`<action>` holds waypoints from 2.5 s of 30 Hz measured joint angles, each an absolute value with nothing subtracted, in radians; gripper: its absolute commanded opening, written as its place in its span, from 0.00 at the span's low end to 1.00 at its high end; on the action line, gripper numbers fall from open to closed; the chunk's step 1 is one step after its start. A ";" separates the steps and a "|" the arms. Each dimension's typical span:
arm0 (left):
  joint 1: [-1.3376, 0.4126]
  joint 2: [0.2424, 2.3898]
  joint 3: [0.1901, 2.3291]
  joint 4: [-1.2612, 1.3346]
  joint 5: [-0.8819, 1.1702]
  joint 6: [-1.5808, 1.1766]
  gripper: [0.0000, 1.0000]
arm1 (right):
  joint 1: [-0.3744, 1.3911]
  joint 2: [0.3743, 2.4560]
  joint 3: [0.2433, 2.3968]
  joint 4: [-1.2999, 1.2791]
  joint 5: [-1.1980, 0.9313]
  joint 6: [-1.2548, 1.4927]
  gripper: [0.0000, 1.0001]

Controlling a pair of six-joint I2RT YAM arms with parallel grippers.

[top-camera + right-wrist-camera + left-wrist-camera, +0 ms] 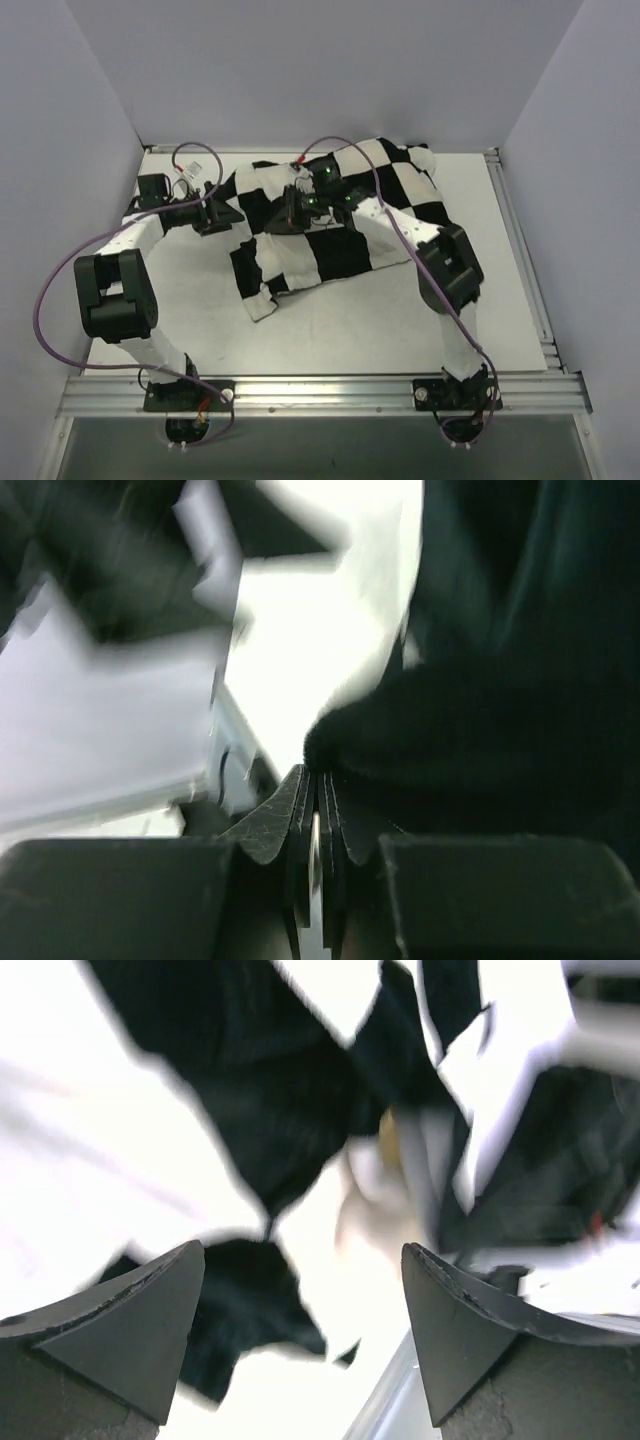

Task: Put the pillow into the pillowcase

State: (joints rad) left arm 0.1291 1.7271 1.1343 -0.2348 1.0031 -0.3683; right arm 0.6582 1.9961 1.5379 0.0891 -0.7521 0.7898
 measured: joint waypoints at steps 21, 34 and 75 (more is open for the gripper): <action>-0.141 1.393 0.933 -0.828 0.460 0.444 0.98 | 0.144 1.660 1.441 -0.413 -0.630 0.171 0.88; -0.249 1.556 0.860 -0.539 0.250 0.570 0.95 | -0.159 1.771 1.242 -0.674 -0.429 -0.107 0.89; 0.146 1.441 1.861 -0.621 0.581 0.314 0.00 | -0.523 1.383 2.083 -0.645 -0.611 -0.061 0.00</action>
